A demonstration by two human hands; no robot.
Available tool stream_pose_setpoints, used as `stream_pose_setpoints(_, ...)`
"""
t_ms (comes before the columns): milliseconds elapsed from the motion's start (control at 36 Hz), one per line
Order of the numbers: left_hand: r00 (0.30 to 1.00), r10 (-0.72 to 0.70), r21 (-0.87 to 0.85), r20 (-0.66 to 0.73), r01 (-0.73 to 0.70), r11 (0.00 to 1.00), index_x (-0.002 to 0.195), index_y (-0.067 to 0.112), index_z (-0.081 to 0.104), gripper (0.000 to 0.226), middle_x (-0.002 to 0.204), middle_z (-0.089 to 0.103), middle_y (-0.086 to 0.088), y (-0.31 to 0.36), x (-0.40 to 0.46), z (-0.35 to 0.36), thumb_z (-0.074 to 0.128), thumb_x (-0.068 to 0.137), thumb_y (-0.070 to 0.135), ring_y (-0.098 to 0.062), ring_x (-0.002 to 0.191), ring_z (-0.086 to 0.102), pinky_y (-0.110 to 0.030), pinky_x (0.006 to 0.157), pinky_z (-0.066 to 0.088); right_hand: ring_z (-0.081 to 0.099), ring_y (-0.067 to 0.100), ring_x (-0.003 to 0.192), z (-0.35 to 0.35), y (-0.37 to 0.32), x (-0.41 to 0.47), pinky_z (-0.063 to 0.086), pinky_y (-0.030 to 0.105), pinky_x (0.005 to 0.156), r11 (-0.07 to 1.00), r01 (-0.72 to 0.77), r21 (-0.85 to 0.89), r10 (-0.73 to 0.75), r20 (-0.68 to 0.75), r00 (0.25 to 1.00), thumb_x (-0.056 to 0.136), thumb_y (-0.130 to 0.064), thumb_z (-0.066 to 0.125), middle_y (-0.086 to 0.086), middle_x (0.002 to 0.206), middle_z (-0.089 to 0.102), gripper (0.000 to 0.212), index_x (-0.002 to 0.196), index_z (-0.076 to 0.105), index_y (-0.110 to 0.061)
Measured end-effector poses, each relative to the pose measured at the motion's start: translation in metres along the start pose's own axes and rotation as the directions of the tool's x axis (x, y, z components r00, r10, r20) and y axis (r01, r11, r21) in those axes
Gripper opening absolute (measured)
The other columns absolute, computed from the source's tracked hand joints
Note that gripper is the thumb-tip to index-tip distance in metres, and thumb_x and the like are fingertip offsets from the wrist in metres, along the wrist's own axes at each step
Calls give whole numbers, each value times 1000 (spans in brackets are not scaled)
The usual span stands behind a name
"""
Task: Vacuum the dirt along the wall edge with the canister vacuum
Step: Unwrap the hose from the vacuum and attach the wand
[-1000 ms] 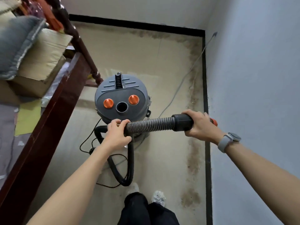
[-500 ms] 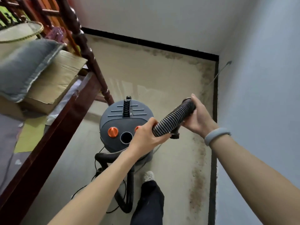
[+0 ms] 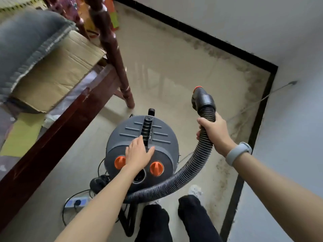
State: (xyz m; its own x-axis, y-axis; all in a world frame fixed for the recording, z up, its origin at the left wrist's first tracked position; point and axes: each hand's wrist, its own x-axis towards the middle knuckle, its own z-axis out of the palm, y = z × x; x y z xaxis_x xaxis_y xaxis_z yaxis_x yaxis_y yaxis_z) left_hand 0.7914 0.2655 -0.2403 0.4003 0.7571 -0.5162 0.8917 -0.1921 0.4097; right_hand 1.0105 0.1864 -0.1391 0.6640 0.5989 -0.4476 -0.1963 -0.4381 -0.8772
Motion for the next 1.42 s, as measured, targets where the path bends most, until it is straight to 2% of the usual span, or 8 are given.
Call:
stream_pose_setpoints(111,991,-133,-103,16,134,986,152,10,15,70,149,32,-15,17,44,12,42,99,47,-37,128,44,-46,100,38,54,18,42,-7,4,45,51,32,46,999,15,-40,-10,116,993,88,0,56,8,64,50,16,88,46,-12)
stream_pose_setpoints(194,971,-237,-142,-27,231,963,144,12,31,48,134,52,-21,17,71,13,31,104,37,-39,119,51,-45,92,41,55,18,43,-7,7,78,51,31,45,999,-19,-49,29,208,978,89,-1,57,8,66,50,14,90,48,-12)
stream_pose_setpoints(333,960,-278,-258,22,274,926,141,25,33,51,95,70,-8,8,86,17,39,97,51,-20,78,70,-42,89,50,55,19,45,-9,13,134,50,31,46,993,-109,-50,120,342,932,90,-1,56,8,67,51,11,91,49,-9)
stream_pose_setpoints(444,945,-328,-142,8,326,935,153,30,13,99,154,36,-3,11,85,26,59,77,73,-37,128,48,-48,103,41,54,19,45,-11,14,170,50,31,47,985,-155,-82,175,424,889,90,-2,56,8,67,51,10,91,49,-9)
stream_pose_setpoints(556,896,-419,-121,-144,405,907,153,32,19,71,143,48,-8,23,90,35,46,92,58,-42,121,51,-47,94,42,54,19,45,-8,10,197,50,31,46,979,-173,-107,204,490,848,90,-3,57,8,66,51,10,90,49,-9)
stream_pose_setpoints(889,802,-556,-369,-217,460,808,152,25,23,67,139,51,-17,70,148,18,44,96,54,-42,123,49,-47,98,40,52,20,43,17,-24,252,48,30,45,988,-66,-140,138,601,787,88,-2,58,3,60,53,11,87,50,-10)
stream_pose_setpoints(1139,640,-752,-706,-158,460,539,122,13,40,45,118,62,-18,105,226,-19,47,96,48,-41,105,59,-44,87,47,52,21,43,23,-39,274,49,31,46,983,45,-178,59,540,840,87,-2,58,5,62,51,13,89,48,-10)
stream_pose_setpoints(1417,442,-891,-881,-104,375,289,123,7,37,47,125,59,-19,83,278,-46,53,94,42,-40,112,57,-40,90,45,53,19,42,22,-52,297,49,30,45,992,9,-128,48,437,898,88,-2,58,6,64,51,12,91,49,-9)
